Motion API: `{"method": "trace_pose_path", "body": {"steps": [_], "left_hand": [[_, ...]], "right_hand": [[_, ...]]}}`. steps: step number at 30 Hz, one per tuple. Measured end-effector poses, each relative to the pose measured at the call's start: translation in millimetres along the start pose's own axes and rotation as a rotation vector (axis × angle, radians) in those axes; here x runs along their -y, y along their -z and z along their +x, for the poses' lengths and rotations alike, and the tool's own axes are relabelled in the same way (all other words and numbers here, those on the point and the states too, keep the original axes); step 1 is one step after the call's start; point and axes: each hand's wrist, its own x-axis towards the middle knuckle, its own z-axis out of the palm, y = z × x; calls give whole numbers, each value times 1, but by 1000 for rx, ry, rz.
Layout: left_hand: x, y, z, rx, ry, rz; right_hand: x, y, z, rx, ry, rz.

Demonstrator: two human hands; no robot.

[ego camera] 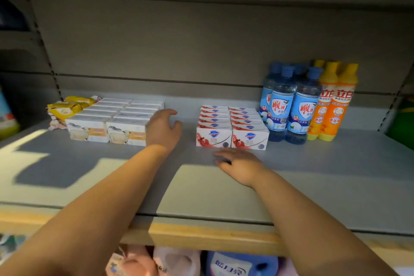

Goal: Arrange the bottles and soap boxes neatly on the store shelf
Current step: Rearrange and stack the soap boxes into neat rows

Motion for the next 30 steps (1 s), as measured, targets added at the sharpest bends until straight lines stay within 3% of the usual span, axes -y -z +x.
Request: {"method": "trace_pose_path", "body": {"steps": [2, 5, 8, 20, 27, 30], "left_hand": [[18, 15, 7, 39, -95, 220], [46, 33, 8, 306, -9, 652], [57, 35, -2, 392, -16, 778], [59, 42, 0, 133, -127, 706], [55, 44, 0, 193, -93, 443], [47, 43, -2, 145, -111, 299]], "right_hand": [[0, 0, 0, 46, -16, -39], [1, -1, 0, 73, -29, -79], [3, -1, 0, 77, -57, -95], [5, 1, -7, 20, -98, -14], [3, 1, -6, 10, -129, 44], [0, -2, -6, -21, -144, 87]]}}
